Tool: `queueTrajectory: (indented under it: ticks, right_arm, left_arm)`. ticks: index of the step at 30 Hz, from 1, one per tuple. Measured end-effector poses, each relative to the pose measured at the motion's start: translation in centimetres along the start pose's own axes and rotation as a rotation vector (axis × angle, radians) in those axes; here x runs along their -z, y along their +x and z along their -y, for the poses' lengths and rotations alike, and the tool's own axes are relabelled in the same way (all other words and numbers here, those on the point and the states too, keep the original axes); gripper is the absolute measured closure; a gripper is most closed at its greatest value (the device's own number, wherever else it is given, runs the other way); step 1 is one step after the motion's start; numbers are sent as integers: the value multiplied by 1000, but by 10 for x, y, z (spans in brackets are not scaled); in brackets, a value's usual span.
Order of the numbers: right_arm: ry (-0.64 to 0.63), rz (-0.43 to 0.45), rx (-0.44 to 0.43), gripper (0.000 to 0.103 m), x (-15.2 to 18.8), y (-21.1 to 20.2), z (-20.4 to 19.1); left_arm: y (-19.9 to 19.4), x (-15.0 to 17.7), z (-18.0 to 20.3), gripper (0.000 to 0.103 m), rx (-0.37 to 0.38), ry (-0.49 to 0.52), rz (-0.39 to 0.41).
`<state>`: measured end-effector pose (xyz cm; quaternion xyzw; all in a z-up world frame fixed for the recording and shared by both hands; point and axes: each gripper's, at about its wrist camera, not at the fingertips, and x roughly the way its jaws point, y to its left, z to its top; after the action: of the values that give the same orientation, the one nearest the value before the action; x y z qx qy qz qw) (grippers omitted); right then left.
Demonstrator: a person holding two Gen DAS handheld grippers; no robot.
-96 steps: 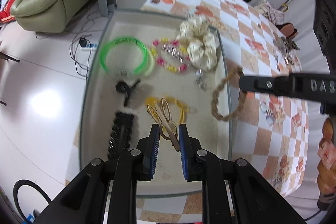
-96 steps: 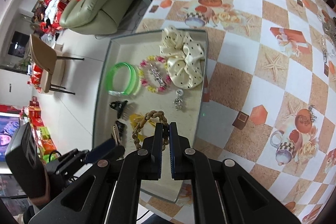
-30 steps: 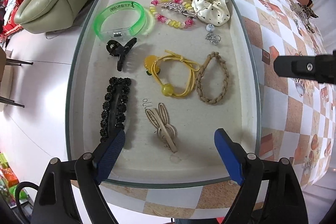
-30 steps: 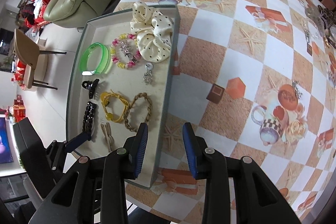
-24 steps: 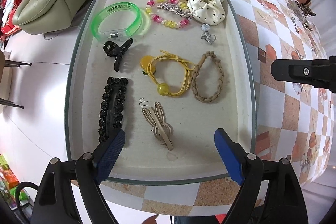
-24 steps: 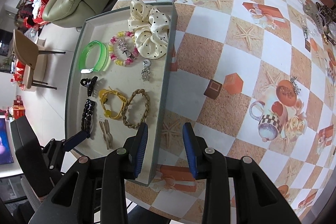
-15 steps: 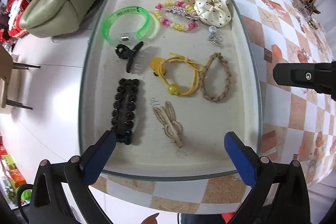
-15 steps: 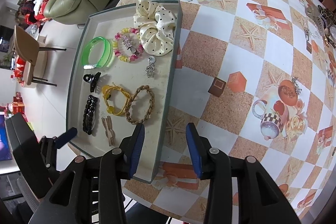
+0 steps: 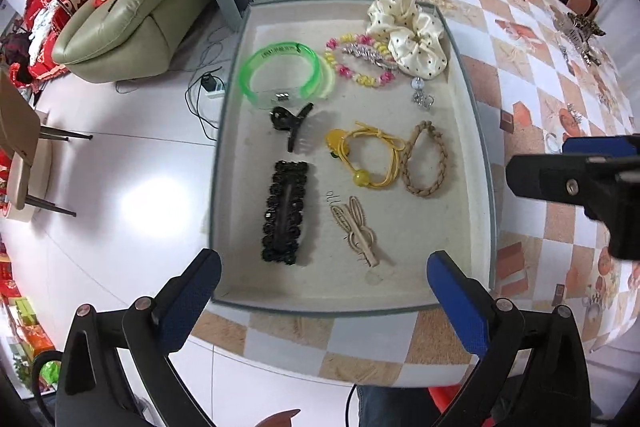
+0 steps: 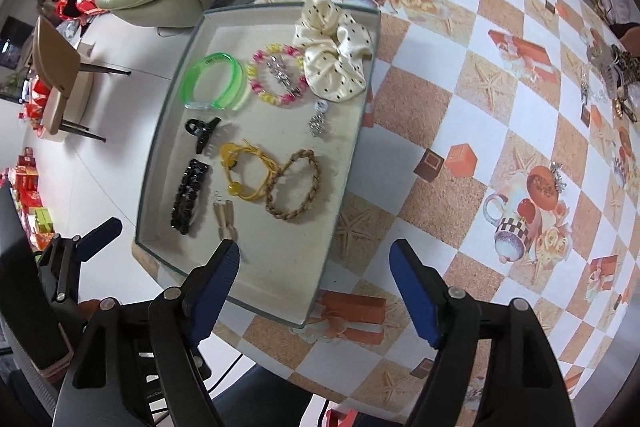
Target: Organize jewelry
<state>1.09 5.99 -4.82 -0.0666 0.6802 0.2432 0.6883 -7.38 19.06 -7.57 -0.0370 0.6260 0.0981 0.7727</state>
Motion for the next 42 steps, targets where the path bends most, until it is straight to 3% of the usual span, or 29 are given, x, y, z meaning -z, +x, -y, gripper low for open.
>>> queueTrajectory:
  ticks: [2,9,16,22,32,42]
  right_arm:
    - [-6,10,3,16,-1,-7,-3]
    - [-50,87,15,14,-2,-46,-19]
    - [-38,154,50,14,-1,-80,-26]
    - [-61,167,90,14,2,-98,-30]
    - [-39,185,131,14,9,-126,-23]
    - [-97,224,182,14,9,-141,-36]
  left_arm:
    - [-6,1,-2,0,13,-4,2]
    - [-34,-2,-9,0,51,-27,10]
    - [-63,-6,-15,0,33,-43,26]
    - [-81,-8,-16,0,-11,-31,43]
    - [-111,-16,-23,0,-6,-41,53]
    - [-128,-22,-21,0,-1,-36,62]
